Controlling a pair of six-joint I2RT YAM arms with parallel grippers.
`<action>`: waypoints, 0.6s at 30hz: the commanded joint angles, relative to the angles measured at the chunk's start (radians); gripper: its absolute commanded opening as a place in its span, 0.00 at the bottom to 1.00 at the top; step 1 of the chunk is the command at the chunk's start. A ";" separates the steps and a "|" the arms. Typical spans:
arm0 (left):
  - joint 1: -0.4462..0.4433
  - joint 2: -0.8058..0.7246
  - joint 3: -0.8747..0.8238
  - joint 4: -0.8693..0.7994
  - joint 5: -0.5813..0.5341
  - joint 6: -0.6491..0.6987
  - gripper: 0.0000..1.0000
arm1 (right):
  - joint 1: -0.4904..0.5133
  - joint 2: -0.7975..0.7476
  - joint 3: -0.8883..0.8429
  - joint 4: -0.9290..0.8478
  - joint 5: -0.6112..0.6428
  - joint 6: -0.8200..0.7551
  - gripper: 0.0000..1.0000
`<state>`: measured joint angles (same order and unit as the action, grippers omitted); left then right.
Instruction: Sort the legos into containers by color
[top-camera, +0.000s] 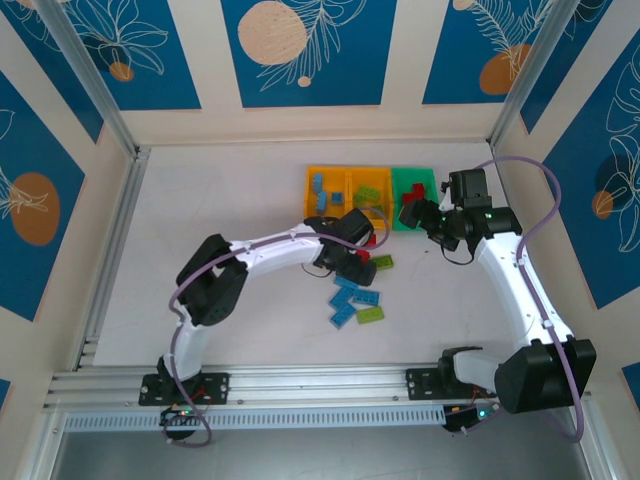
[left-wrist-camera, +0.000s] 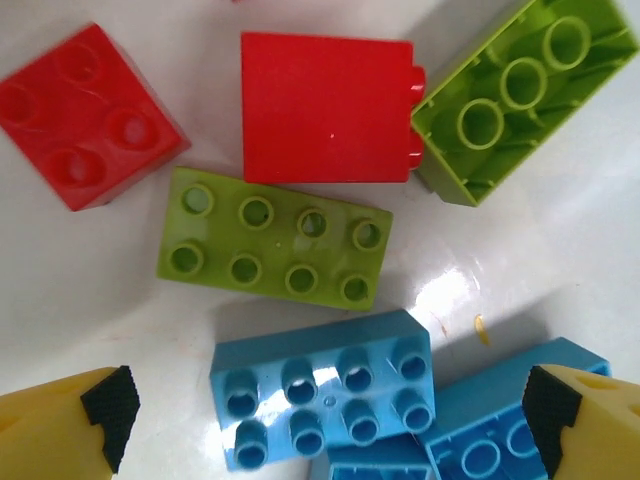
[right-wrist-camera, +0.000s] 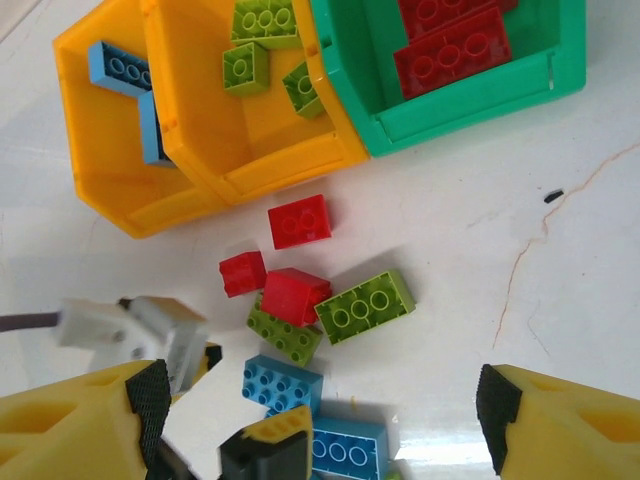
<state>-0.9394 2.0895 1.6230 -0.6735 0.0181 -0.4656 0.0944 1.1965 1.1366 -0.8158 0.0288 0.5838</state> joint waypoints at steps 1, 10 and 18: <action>-0.007 0.044 0.063 -0.106 0.019 -0.009 0.99 | 0.008 -0.009 0.024 -0.008 -0.025 0.004 0.83; -0.004 0.125 0.132 -0.198 0.004 -0.004 0.86 | 0.020 -0.006 0.023 -0.005 -0.033 0.015 0.82; 0.014 0.103 0.083 -0.178 0.004 -0.015 0.61 | 0.030 -0.005 0.029 -0.008 -0.050 0.011 0.82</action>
<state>-0.9333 2.2013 1.7279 -0.8272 0.0174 -0.4744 0.1165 1.1965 1.1370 -0.8162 0.0143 0.5842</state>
